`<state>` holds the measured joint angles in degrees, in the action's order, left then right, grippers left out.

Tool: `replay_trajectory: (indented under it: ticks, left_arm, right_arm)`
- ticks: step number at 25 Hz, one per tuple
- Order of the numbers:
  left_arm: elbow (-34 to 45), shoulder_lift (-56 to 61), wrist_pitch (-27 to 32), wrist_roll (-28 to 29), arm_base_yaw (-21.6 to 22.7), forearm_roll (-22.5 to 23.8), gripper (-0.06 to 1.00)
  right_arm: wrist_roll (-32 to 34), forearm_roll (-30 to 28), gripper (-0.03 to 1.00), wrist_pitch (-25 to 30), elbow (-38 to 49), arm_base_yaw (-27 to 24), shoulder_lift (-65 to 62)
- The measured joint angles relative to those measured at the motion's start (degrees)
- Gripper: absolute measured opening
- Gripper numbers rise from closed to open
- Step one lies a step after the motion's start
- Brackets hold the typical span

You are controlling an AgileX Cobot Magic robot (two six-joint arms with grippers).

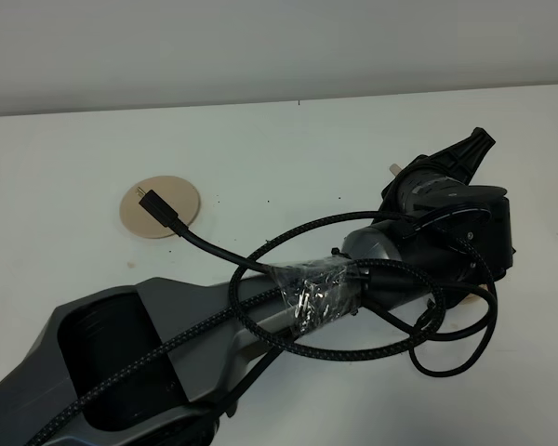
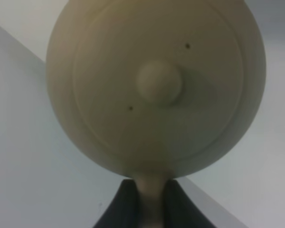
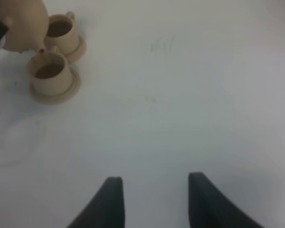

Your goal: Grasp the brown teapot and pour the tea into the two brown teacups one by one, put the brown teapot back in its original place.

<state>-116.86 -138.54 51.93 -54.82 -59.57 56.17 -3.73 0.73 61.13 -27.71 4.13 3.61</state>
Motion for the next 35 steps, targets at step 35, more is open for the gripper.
replay_trajectory:
  ticks: [35]
  left_arm:
    - [0.0,0.0,-0.32,-3.36,0.0,0.0,0.12]
  right_arm:
    - [0.0,0.0,0.33,0.0,0.0,0.0,0.0]
